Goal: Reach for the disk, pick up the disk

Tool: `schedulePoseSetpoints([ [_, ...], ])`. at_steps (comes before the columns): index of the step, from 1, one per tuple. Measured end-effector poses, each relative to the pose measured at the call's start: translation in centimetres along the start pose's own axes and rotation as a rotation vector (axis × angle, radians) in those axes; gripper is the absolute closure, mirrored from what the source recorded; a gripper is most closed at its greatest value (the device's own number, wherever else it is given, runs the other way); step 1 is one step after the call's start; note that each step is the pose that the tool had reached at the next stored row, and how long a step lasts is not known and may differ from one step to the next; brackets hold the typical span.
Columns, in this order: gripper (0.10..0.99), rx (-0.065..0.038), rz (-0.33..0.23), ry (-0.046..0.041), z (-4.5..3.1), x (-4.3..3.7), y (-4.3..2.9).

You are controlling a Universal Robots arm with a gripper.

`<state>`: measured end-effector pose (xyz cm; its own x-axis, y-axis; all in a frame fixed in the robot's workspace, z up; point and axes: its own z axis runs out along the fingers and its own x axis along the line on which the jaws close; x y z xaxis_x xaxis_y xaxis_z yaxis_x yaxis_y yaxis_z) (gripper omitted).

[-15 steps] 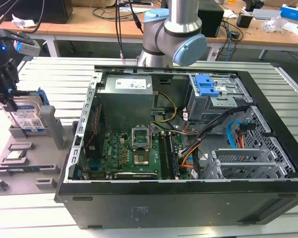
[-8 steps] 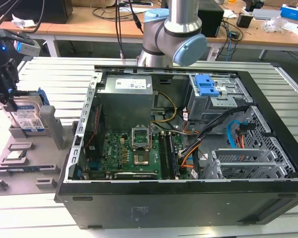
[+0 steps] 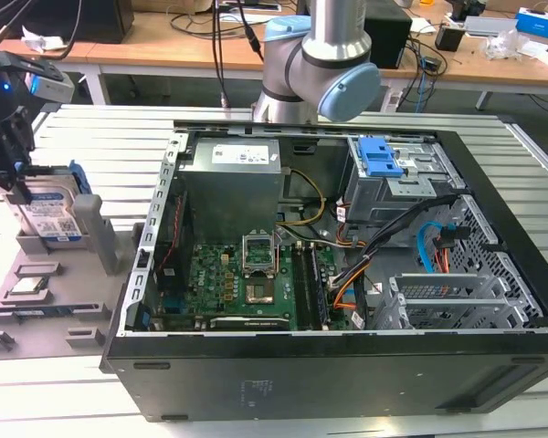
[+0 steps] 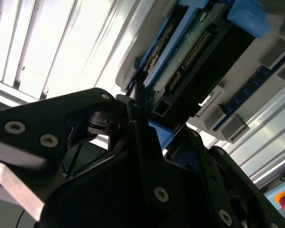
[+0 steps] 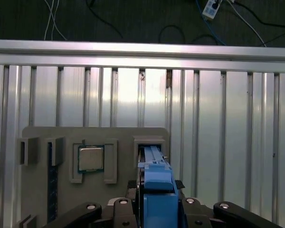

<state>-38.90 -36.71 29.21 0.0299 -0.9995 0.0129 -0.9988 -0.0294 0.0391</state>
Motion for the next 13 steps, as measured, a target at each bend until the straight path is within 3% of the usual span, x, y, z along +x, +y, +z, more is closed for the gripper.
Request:
schedulePoseSetpoints([
  [13, 0.718, -0.003, 0.000, -0.0001, -2.11, 0.03, -0.18],
])
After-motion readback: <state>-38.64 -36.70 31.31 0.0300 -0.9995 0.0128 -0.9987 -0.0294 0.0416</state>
